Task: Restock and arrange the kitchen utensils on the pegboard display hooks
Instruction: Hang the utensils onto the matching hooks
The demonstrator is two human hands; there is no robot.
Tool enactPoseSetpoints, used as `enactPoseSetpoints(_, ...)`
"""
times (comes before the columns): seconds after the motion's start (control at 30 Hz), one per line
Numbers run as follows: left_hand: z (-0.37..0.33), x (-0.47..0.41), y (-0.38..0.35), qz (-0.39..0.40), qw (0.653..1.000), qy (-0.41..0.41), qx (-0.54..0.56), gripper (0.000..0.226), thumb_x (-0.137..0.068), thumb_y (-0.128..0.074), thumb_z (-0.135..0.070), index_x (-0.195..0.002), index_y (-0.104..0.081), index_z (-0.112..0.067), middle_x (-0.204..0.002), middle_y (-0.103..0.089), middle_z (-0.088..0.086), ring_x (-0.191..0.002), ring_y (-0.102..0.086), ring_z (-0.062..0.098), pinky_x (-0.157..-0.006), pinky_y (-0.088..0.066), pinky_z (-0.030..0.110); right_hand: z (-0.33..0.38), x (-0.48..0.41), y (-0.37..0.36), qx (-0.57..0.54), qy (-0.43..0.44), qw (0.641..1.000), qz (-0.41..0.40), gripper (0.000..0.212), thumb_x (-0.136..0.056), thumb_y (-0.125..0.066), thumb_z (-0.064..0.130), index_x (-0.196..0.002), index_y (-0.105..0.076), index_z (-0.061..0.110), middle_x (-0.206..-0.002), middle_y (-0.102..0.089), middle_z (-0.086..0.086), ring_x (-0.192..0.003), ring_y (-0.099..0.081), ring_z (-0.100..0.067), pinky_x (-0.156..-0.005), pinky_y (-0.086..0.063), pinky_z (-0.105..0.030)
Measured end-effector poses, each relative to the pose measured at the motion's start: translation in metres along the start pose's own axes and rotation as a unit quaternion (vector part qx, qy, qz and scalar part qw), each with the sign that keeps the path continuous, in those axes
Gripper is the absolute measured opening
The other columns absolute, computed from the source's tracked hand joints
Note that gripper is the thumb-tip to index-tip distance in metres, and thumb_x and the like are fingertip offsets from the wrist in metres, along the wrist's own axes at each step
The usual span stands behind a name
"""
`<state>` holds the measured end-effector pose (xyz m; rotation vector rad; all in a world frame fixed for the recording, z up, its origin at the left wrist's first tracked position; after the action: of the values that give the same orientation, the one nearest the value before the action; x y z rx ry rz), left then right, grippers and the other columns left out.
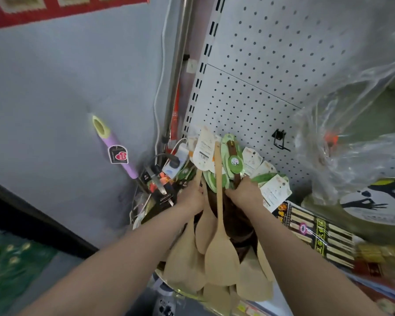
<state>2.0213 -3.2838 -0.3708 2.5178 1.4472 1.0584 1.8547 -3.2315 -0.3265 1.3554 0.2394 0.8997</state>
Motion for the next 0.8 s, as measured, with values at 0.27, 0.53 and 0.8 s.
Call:
enactPoseSetpoints(0.27,-0.010,-0.006,-0.013,-0.029,0.999,-0.016,-0.035,0.086,-0.071,-0.077,-0.051,-0.131,-0.036,-0.004,-0.130,-0.050,0.014,-0.118,-0.051,0.032,-0.098,-0.045,0.041,-0.007,-0.006,-0.013,-0.002,-0.050,0.999,0.008,0.041,-0.090,-0.059,0.027,-0.121,-0.051,0.002,-0.122,-0.057,-0.019,-0.113,-0.057,-0.037,-0.093,-0.048,-0.041)
enactPoseSetpoints(0.53,-0.024,0.005,-0.016,-0.002,0.995,-0.025,-0.101,0.090,-0.075,-0.074,-0.039,-0.141,-0.021,-0.008,-0.139,-0.030,0.016,-0.128,-0.038,0.032,-0.096,-0.038,0.032,-0.012,-0.002,-0.013,-0.072,-0.038,0.997,0.017,0.045,-0.101,-0.047,0.039,-0.122,-0.050,-0.001,-0.124,-0.059,-0.024,-0.116,-0.056,-0.038,-0.088,-0.043,-0.036)
enactPoseSetpoints(0.8,-0.033,0.000,0.009,-0.005,0.998,-0.050,-0.037,0.044,-0.085,-0.061,-0.027,-0.122,-0.047,-0.007,-0.113,-0.060,0.013,-0.100,-0.058,0.030,-0.079,-0.045,0.031,-0.030,-0.001,0.010,-0.127,-0.075,0.989,0.022,0.047,-0.098,-0.054,0.032,-0.131,-0.044,-0.001,-0.129,-0.056,-0.023,-0.121,-0.053,-0.039,-0.092,-0.042,-0.038)
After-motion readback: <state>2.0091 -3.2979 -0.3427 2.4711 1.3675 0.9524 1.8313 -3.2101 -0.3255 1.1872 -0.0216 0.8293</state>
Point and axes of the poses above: each hand's wrist, its own x-axis away from the middle knuckle, its own y-axis out of the back of the hand, z = x × y, the point moved 6 cm from there along -x, towards the middle knuckle
